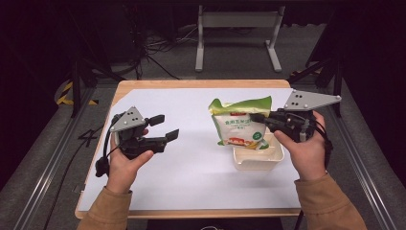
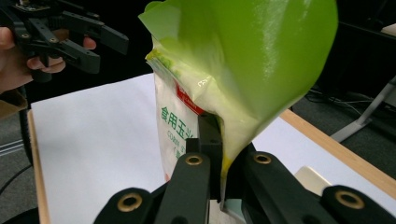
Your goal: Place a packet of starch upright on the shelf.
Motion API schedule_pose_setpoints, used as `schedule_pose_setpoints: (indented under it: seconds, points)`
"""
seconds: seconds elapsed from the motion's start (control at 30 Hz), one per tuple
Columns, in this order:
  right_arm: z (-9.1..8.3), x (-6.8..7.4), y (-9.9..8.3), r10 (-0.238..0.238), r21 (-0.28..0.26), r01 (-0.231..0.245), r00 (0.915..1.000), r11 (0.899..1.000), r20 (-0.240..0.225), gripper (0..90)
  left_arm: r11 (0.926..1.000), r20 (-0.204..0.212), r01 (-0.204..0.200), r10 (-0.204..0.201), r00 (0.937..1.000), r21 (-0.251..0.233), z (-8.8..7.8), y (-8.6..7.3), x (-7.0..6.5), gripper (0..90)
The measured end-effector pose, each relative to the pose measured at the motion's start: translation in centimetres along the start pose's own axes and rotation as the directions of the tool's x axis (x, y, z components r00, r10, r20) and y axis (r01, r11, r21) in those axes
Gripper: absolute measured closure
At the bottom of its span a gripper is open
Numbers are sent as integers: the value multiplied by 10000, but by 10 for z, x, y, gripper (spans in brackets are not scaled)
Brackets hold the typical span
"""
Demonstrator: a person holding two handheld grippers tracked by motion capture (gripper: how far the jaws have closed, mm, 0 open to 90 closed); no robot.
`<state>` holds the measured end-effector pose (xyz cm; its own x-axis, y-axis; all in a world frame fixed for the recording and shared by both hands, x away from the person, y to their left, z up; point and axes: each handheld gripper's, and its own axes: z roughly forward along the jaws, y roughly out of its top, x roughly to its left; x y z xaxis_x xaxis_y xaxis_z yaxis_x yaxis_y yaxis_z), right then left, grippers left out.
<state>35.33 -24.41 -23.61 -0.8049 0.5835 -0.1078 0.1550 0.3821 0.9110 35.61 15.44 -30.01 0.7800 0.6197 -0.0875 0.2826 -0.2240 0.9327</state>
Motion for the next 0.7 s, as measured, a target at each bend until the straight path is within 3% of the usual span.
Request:
schedule_pose_setpoints:
  seconds: [0.23, 0.7]
  points:
    - [1, -14, -1, -112, -74, 114, 9994, 9999, 318, 893, 9995, -220, -9, 16, 9998, 320, 1, -6, 10, 298]
    - [5, -41, -7, -363, -58, 368, 9970, 9993, 685, 893, 9984, -402, 255, -234, 9989, 512, 1, -13, 22, 298]
